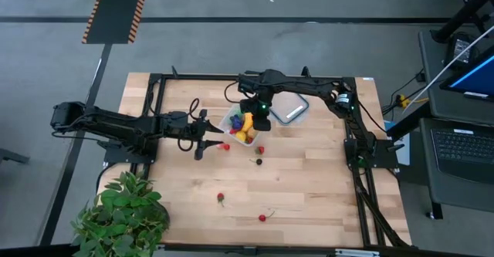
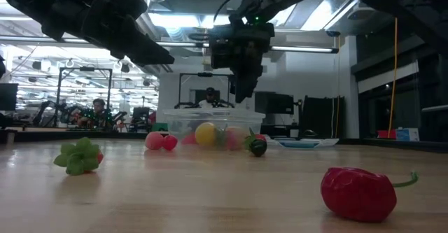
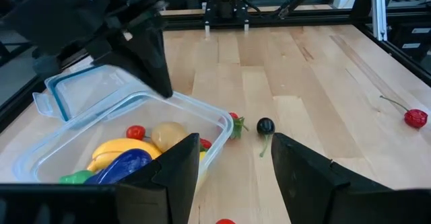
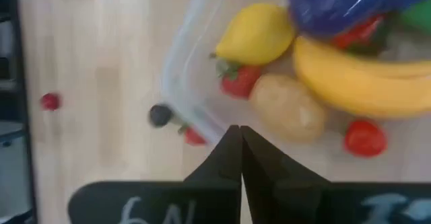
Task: Pick and placing Produce into tupperware
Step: Put the pink peach into the transparent container
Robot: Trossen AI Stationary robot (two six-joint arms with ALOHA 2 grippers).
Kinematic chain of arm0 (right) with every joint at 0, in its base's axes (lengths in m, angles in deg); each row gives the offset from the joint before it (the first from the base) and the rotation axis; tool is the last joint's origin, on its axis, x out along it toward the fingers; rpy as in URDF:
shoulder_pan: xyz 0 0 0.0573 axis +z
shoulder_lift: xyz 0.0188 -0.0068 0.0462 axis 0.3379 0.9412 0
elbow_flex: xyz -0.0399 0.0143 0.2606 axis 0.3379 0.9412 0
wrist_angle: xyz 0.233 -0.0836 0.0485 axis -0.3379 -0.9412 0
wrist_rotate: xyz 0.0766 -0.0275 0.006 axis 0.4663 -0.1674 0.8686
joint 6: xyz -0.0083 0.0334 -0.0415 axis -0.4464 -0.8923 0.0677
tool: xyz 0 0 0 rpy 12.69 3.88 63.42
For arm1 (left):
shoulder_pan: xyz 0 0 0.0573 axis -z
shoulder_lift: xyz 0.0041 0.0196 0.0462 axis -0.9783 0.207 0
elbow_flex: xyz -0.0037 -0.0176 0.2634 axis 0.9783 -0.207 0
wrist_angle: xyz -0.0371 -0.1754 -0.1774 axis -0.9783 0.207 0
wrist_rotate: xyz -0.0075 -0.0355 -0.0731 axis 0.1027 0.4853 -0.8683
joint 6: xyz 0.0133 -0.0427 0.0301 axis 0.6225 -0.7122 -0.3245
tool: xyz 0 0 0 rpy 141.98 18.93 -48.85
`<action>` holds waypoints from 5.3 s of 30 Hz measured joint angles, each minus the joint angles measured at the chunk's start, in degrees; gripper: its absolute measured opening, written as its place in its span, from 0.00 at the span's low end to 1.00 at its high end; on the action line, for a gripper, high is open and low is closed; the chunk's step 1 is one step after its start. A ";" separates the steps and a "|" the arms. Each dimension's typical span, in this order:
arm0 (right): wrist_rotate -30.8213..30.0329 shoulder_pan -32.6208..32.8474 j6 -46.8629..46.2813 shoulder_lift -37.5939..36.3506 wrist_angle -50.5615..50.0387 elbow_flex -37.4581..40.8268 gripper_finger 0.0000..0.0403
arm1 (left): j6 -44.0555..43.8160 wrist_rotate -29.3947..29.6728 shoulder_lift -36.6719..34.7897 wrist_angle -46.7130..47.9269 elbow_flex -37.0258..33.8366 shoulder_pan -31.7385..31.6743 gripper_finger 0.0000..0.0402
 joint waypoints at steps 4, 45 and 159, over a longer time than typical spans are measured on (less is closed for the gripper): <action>2.06 0.00 1.33 -1.27 -6.15 0.02 0.01 | 0.02 -0.02 0.00 0.00 0.00 0.02 0.44; -3.10 6.71 -16.29 -60.49 99.73 87.02 0.01 | -1.15 -0.02 0.09 -6.62 -0.02 0.17 0.44; -3.05 6.71 -19.58 -60.46 109.71 93.28 0.02 | -4.44 17.87 37.27 40.88 25.92 6.71 0.41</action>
